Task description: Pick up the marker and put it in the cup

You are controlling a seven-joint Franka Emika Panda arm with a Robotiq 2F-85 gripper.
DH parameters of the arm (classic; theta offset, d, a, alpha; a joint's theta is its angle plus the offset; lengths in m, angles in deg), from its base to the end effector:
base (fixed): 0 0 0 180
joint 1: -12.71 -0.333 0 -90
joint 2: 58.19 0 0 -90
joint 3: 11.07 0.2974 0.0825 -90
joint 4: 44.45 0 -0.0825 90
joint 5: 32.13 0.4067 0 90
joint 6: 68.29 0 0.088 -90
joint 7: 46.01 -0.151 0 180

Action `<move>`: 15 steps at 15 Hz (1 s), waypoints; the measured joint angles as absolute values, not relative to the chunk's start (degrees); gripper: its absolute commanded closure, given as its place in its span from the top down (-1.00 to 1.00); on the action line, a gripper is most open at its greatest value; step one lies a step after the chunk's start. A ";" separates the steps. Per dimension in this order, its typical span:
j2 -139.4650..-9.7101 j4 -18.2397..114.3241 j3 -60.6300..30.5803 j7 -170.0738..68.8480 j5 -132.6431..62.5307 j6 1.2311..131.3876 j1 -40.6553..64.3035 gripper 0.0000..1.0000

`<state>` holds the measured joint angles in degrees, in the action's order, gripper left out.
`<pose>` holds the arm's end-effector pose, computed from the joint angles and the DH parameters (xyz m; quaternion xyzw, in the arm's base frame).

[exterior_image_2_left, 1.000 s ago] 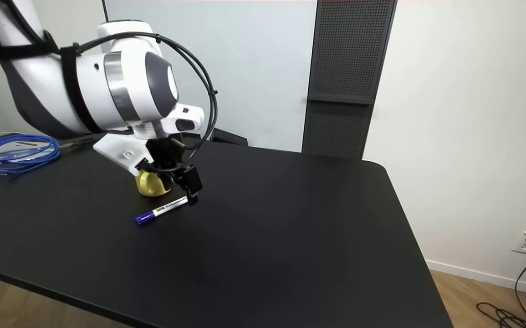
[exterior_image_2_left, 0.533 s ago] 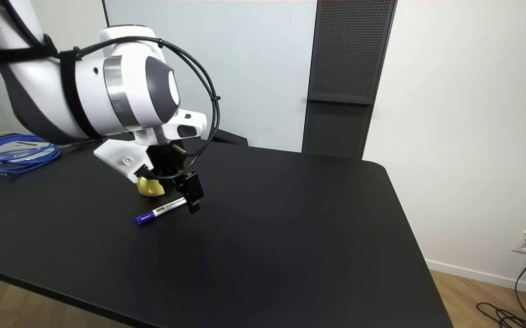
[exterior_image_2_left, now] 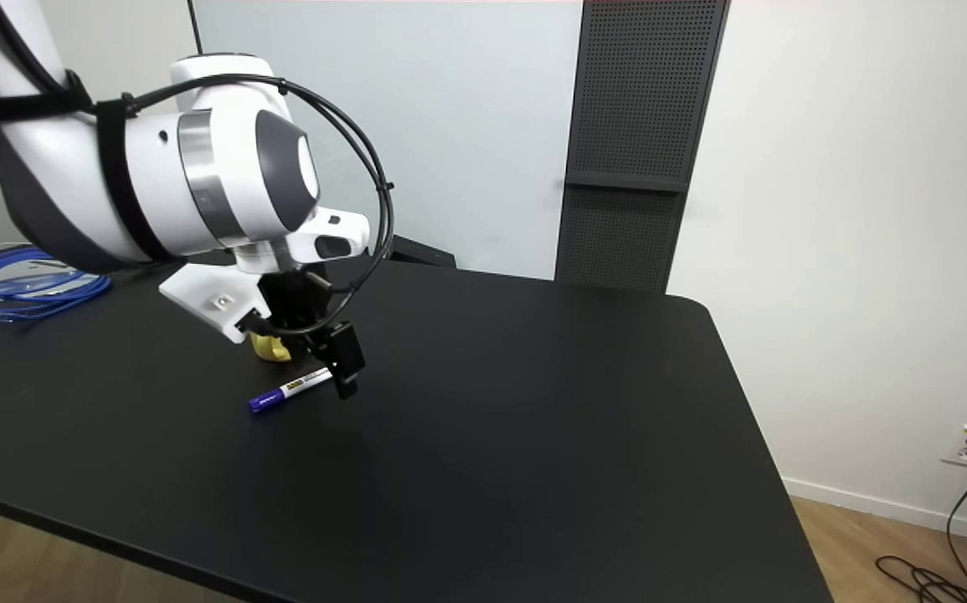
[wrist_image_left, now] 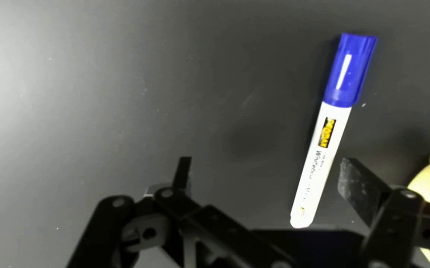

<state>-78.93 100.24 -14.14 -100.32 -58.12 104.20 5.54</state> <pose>0.4609 0.0593 0.0680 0.9745 -0.2104 0.0763 0.0172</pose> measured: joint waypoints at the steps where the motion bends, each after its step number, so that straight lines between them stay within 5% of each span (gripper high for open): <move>1: -79.00 100.24 -14.36 -100.38 -58.12 104.16 5.07 0.49; 11: -79.22 100.15 -15.36 -101.10 -57.90 103.93 3.09 -0.91; 15: -79.82 100.14 -15.63 -101.10 -57.66 103.90 3.09 -1.00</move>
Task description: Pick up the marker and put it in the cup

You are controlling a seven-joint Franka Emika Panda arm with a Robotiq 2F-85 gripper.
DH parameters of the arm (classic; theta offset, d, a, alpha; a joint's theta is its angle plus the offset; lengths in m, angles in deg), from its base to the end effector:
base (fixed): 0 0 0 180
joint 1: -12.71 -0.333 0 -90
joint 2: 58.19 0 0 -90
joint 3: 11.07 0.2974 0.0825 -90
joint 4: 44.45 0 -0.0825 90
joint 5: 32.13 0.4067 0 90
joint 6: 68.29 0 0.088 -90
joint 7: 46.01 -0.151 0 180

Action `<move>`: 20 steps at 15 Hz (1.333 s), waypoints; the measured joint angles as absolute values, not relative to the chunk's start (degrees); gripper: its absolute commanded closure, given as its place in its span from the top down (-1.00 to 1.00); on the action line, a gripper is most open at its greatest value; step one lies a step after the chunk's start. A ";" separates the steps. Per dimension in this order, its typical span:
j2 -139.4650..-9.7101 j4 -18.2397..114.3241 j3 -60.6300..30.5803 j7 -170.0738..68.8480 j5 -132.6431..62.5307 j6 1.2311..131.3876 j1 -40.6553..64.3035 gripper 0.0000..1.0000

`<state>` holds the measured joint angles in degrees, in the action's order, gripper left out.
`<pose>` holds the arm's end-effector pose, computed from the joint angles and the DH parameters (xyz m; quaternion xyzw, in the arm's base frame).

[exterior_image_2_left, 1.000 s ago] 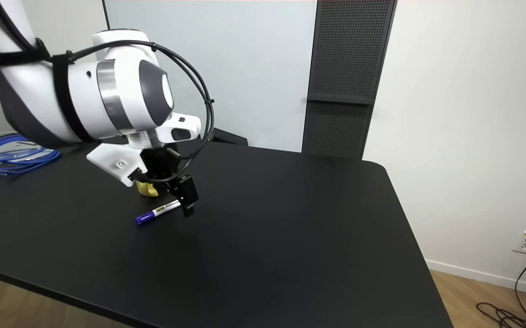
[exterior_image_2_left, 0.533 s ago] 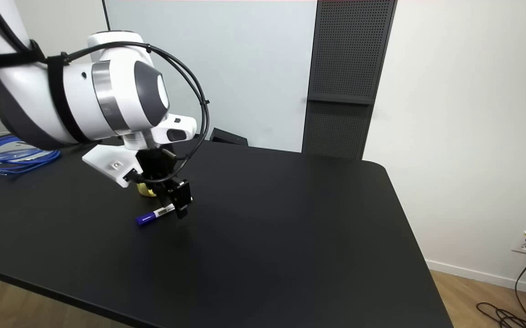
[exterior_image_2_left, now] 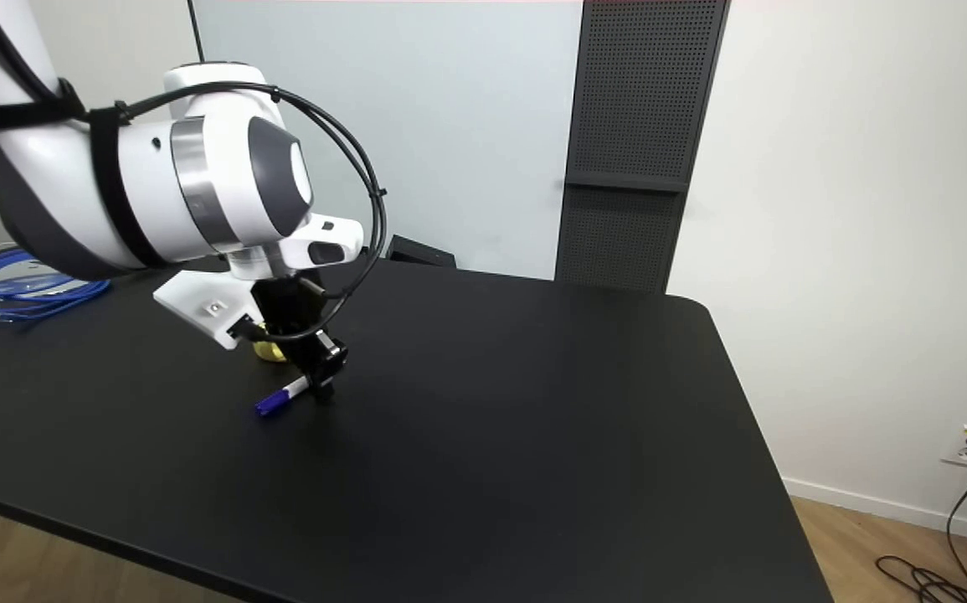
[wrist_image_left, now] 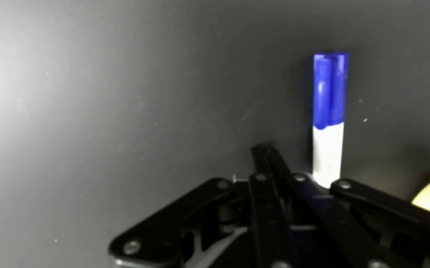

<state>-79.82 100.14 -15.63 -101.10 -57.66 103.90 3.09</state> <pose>0.4565 0.0639 0.0609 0.9746 -0.2115 0.0697 0.0239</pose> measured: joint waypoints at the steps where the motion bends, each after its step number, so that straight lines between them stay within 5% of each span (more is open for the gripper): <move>1: -80.06 100.14 -15.68 -101.10 -57.49 103.90 3.09 -0.48; 4: -80.09 100.14 -15.69 -101.10 -56.80 103.93 3.09 -0.23; 13: -78.73 100.22 -15.67 -101.08 -56.88 104.12 1.80 0.97; 20: -76.14 100.31 -15.95 -101.08 -57.01 104.10 -1.10 1.00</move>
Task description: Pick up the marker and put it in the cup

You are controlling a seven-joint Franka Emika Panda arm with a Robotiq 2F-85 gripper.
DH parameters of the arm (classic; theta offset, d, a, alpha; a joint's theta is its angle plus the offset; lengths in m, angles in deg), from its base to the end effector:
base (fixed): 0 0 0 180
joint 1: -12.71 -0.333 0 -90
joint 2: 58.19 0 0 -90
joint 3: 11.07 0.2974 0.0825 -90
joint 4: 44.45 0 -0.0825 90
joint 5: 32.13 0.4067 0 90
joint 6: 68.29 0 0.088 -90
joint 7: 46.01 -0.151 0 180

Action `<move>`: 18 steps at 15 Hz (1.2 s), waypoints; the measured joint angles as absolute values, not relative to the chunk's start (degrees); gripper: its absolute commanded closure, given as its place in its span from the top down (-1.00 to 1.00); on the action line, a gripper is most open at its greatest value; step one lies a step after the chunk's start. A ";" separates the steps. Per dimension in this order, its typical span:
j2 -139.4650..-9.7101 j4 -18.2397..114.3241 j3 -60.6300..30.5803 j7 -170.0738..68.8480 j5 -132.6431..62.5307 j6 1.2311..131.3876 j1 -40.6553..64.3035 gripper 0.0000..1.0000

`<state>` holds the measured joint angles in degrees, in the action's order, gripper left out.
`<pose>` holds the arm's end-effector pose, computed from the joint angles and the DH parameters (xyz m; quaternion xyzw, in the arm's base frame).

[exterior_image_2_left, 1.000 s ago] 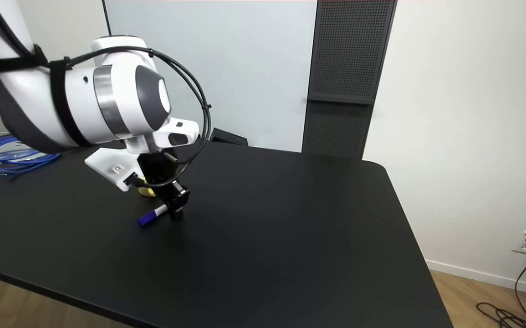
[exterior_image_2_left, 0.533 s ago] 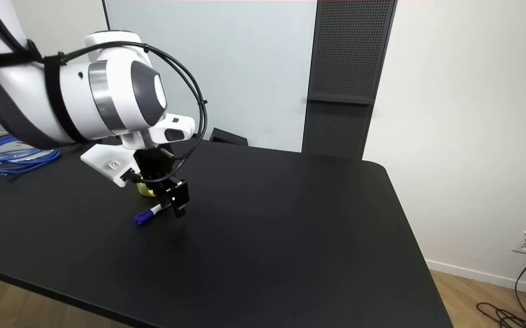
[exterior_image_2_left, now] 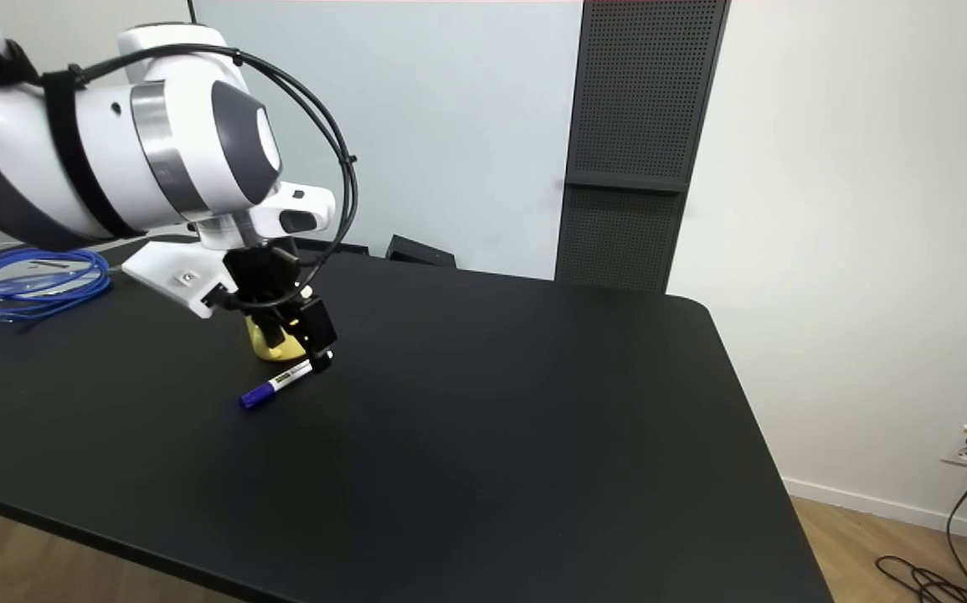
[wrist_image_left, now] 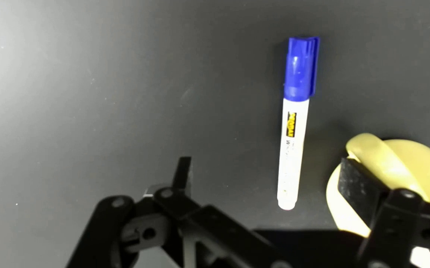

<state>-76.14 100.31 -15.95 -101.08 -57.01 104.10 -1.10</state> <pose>0.4666 0.0975 0.0906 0.9778 -0.1845 0.0994 0.0076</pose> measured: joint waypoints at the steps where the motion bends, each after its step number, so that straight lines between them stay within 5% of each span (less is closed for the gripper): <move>1: -76.13 100.31 -16.02 -101.08 -57.01 104.09 -1.35 1.00; 18: -81.82 97.65 -15.99 -99.98 -55.74 104.10 -0.18 1.00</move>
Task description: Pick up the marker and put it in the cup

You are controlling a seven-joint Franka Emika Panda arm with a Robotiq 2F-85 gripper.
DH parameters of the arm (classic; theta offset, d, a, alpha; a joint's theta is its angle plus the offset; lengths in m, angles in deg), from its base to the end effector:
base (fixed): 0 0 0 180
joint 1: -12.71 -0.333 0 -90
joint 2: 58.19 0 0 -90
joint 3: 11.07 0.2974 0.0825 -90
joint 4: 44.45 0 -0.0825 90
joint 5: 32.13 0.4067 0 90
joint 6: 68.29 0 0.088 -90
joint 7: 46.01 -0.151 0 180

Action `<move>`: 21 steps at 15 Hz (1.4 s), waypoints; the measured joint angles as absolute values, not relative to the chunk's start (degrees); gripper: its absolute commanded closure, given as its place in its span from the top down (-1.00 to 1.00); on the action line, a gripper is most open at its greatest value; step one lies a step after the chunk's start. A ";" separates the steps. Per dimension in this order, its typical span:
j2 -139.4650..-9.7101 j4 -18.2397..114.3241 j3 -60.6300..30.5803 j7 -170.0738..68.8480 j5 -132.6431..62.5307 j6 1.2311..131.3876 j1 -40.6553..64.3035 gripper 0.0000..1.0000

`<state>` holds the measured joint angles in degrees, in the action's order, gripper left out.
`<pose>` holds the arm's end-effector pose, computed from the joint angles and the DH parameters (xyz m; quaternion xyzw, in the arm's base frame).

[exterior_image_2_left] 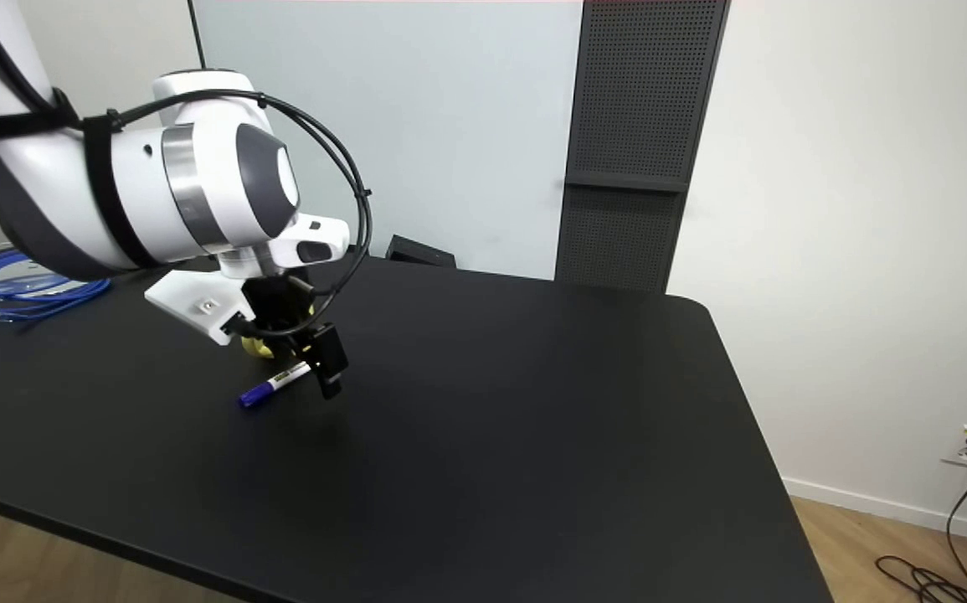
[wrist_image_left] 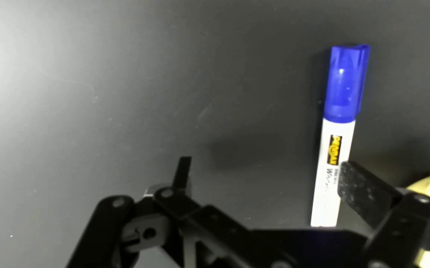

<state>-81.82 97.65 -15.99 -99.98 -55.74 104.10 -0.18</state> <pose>0.4672 0.0865 0.0573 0.9783 -0.1922 0.0751 0.0197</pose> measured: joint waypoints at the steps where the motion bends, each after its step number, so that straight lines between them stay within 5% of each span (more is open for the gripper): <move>1: -82.06 97.40 -15.86 -99.94 -55.74 104.10 -0.18 1.00; 10: -83.73 96.25 -14.20 -99.92 -55.74 104.06 -0.68 1.00; 11: -83.73 96.24 -14.05 -99.92 -55.74 104.06 -0.68 0.50; 12: -83.73 96.24 -13.94 -99.92 -55.74 104.06 -0.67 0.48; 21: -82.50 96.16 -13.95 -99.92 -55.70 104.21 -0.21 -0.79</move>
<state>-82.50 96.16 -13.95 -99.92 -55.70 104.21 -0.21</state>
